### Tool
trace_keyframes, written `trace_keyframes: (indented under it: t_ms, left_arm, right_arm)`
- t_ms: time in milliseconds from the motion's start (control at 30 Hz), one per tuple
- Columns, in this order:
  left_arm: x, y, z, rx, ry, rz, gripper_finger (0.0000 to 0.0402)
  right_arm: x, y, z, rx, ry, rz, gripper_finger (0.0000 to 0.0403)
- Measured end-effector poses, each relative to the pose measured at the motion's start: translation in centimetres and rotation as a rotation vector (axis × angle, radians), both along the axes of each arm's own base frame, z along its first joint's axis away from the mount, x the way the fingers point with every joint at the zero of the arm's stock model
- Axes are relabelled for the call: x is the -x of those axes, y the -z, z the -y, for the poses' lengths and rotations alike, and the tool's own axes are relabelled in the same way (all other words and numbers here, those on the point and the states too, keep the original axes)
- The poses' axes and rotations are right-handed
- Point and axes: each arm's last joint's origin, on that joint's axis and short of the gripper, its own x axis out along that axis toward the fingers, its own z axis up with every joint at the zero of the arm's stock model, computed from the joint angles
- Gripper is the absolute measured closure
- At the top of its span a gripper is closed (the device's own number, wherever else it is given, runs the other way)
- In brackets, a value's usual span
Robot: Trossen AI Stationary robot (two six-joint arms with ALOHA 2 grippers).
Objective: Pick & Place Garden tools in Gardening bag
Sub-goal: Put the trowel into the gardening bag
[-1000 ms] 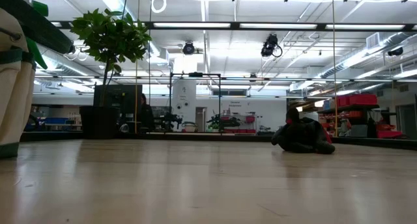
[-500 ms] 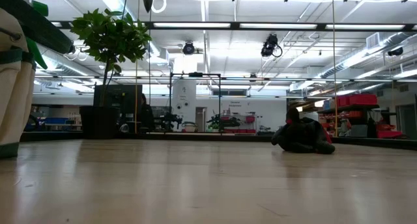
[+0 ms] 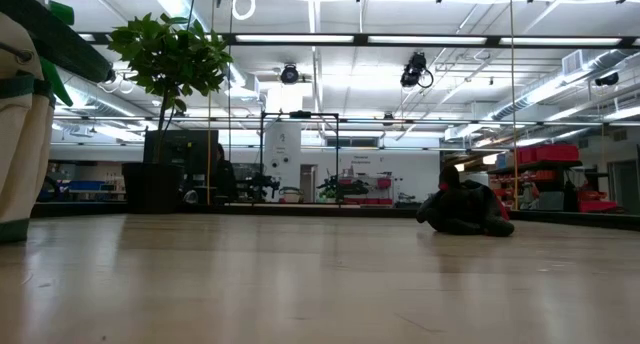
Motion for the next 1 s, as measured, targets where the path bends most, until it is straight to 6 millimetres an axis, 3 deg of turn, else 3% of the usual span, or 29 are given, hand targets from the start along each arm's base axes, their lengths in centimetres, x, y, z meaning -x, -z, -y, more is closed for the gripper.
trace_keyframes:
  t_ms: [467, 1000]
  left_arm:
    - [0.1, 0.3, 1.1, 0.100, 0.363, -0.041, 0.0325]
    - [0.9, 0.3, 2.9, 0.209, 0.740, -0.089, 0.0325]
  right_arm:
    - [-0.1, 0.0, -2.5, 0.036, -0.022, -0.003, 0.0402]
    - [-0.1, 0.0, -2.8, 0.030, -0.031, -0.003, 0.0403]
